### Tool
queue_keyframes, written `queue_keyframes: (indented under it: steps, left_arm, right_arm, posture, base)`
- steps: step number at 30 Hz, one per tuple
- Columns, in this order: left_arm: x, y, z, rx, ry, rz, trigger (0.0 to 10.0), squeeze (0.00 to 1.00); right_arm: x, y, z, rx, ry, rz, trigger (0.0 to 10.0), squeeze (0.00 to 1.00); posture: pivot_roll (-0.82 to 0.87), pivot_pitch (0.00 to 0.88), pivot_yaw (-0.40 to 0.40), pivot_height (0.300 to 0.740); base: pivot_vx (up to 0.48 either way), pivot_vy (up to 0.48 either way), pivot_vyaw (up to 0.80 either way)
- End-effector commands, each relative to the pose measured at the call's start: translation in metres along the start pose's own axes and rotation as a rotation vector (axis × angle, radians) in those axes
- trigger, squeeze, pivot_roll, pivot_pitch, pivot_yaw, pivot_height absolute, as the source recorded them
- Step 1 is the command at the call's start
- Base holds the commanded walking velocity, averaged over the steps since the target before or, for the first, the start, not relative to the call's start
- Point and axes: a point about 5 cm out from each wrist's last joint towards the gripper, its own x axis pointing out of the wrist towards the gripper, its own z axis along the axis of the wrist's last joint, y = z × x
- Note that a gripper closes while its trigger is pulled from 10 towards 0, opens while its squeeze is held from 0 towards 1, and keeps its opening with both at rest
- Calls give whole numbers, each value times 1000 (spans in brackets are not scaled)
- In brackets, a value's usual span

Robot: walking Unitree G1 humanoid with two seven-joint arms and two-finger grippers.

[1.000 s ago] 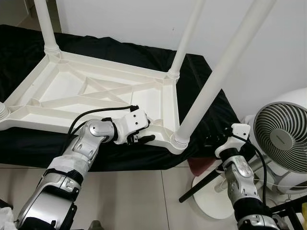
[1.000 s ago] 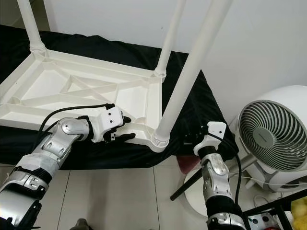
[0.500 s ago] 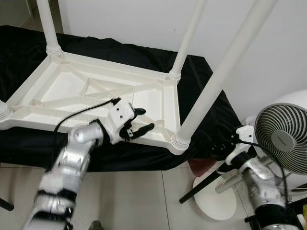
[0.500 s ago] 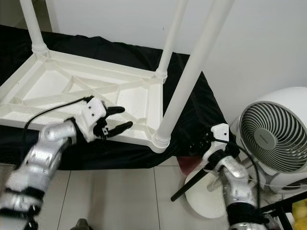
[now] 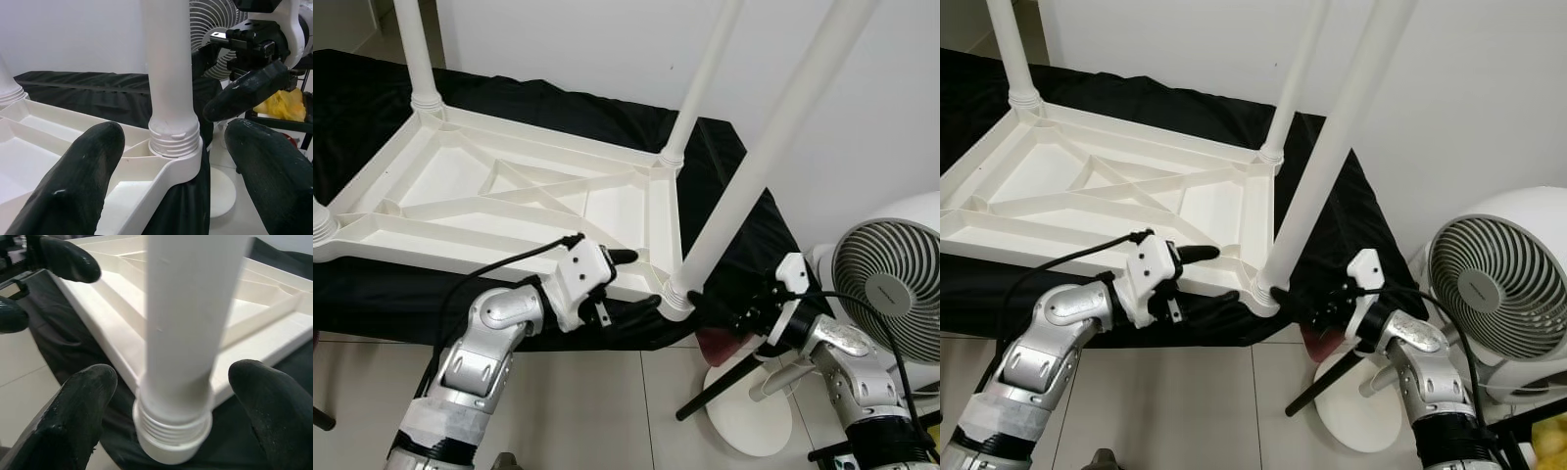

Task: Building children table

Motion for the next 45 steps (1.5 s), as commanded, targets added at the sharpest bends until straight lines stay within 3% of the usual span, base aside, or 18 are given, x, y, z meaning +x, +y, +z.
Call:
queue_keyframes:
  steps: [1,8,11,13,20,23,25,28,30,34,45]
  left_arm:
    - [1,-1,2,-7,5,53,10000,0]
    - [-1,-2,4,-19,26,71,10000,0]
    - [0,-12,4,-93,29,33,10000,0]
    - [1,-15,6,-105,23,19,10000,0]
    - [7,-18,9,-85,24,34,10000,0]
    - [7,-18,9,-86,25,36,10000,0]
    - [9,-10,11,-85,15,91,10000,0]
    - [9,-8,11,-99,29,116,10000,0]
    - [9,-6,10,-96,36,134,10000,0]
    - [13,2,8,-104,48,246,10000,0]
    - [17,-1,5,-184,51,283,10000,0]
  right_arm:
    - [0,-2,1,11,14,17,10000,0]
    - [9,-6,5,-14,0,7,10000,0]
    - [32,-14,6,-2,-67,-98,10000,0]
    - [39,-16,7,5,-84,-119,10000,0]
    - [66,-33,11,27,-116,-215,10000,0]
    - [67,-35,12,25,-118,-228,10000,0]
    - [71,-50,20,39,-144,-331,10000,0]
    - [72,-55,22,31,-153,-373,10000,0]
    - [73,-55,22,34,-156,-376,10000,0]
    - [75,-40,11,46,-151,-286,10000,0]
    - [54,-41,1,14,-135,-281,10000,0]
  posture:
    - [143,35,-188,740]
    - [147,42,-188,740]
    - [152,43,-187,740]
    - [151,43,-188,740]
    - [157,41,-189,740]
    - [157,41,-189,740]
    - [161,39,-191,740]
    - [163,37,-191,740]
    - [163,37,-191,740]
    - [160,41,-192,740]
    - [139,38,-184,740]
  base:
    - [0,0,0]
    - [0,0,0]
    - [0,0,0]
    - [0,0,0]
    - [0,0,0]
    - [0,0,0]
    - [0,0,0]
    - [0,0,0]
    - [0,0,0]
    - [0,0,0]
    - [0,0,0]
